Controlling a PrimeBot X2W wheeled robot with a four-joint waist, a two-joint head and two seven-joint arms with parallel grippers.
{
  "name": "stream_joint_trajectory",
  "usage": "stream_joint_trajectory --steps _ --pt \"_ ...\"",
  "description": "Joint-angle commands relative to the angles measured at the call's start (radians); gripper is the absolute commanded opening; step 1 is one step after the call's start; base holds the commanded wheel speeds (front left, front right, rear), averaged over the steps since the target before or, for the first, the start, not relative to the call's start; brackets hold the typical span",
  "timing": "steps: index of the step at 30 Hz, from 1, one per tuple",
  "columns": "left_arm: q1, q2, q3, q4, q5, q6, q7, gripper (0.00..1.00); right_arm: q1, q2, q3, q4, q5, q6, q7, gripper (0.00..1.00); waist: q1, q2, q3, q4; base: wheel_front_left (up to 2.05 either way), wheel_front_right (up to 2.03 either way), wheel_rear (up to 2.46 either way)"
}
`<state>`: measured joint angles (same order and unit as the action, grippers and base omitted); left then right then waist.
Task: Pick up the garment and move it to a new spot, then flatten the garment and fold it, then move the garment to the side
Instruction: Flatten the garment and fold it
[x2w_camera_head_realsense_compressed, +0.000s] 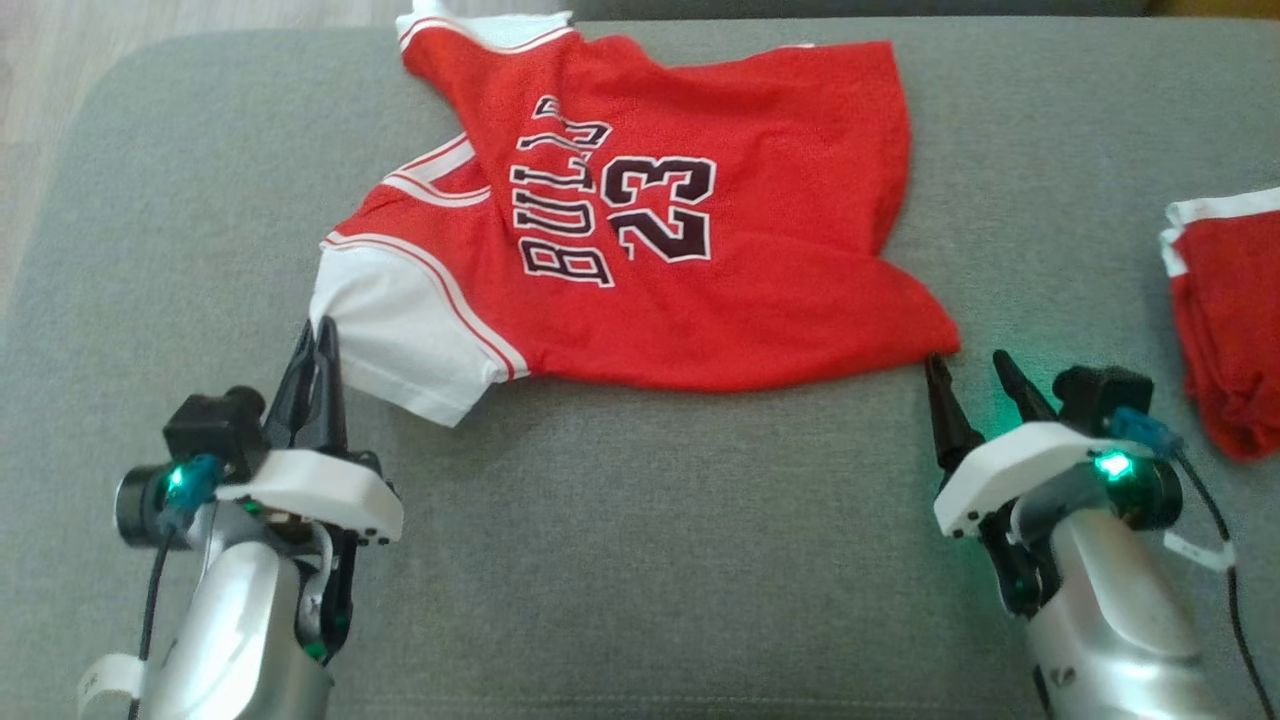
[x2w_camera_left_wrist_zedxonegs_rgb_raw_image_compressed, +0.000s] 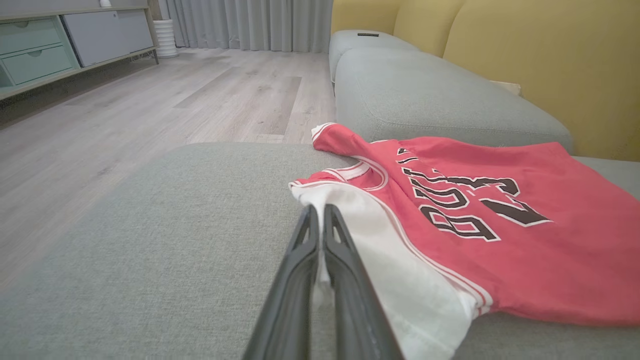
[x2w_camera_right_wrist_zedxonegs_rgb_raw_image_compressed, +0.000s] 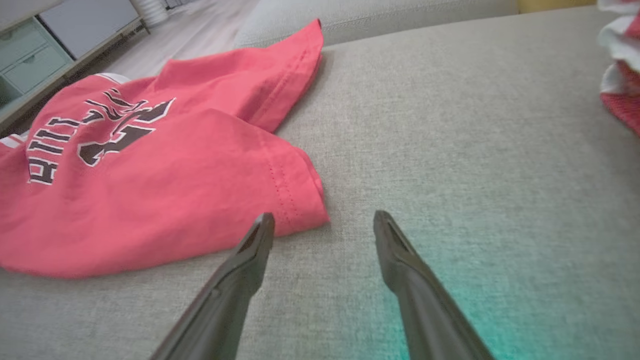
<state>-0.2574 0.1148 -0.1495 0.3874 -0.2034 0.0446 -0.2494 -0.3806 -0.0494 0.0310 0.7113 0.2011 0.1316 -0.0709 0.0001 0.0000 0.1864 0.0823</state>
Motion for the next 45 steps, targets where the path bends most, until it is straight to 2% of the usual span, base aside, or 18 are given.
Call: stream_joint_trajectory --steps 1,12,13,15,23,28,37,45 --pt "-0.037 0.012 0.035 -0.037 0.009 -0.003 -0.012 0.00 -0.043 -0.001 0.017 -0.014 -0.014 -0.001 -0.004 1.00 -0.0001 0.0000 0.010 0.011 0.00 0.00 0.00" --pt "-0.064 -0.009 0.029 -0.019 0.031 -0.026 -0.012 0.00 -0.144 -0.001 0.036 0.136 -0.053 -0.001 -0.032 1.00 -0.0001 0.0000 0.034 0.031 0.00 0.00 0.00" --pt "-0.065 -0.009 0.031 -0.015 0.033 -0.027 -0.012 0.00 -0.149 -0.001 0.042 0.149 -0.052 -0.001 -0.033 0.94 -0.0001 0.0000 0.033 0.030 0.00 0.00 0.00" --pt "-0.068 -0.009 0.035 -0.010 0.035 -0.028 -0.012 0.00 -0.158 -0.001 0.056 0.172 -0.044 -0.001 -0.036 0.00 -0.0001 0.0000 0.030 0.025 0.00 0.00 0.00" --pt "-0.060 -0.004 0.055 -0.001 0.037 -0.038 -0.012 0.00 -0.168 -0.001 0.106 0.197 0.006 -0.001 -0.073 0.00 -0.0001 0.0000 -0.002 -0.017 0.00 0.00 0.00" --pt "-0.048 -0.009 0.088 -0.037 0.018 -0.052 -0.012 0.00 -0.158 -0.011 0.141 0.128 0.058 -0.001 -0.112 0.00 -0.0001 0.0000 -0.040 -0.060 0.00 0.00 0.00" --pt "-0.068 -0.035 0.156 -0.146 -0.055 -0.089 -0.012 0.00 -0.111 -0.101 0.192 -0.177 0.162 -0.001 -0.081 0.00 -0.0001 0.0000 -0.115 -0.111 0.00 0.00 0.00" --pt "-0.136 -0.051 0.204 -0.295 -0.129 -0.098 -0.012 0.00 -0.097 -0.153 0.130 -0.489 0.185 -0.001 0.017 0.00 -0.0001 0.0000 -0.185 -0.136 0.00 0.00 0.00"
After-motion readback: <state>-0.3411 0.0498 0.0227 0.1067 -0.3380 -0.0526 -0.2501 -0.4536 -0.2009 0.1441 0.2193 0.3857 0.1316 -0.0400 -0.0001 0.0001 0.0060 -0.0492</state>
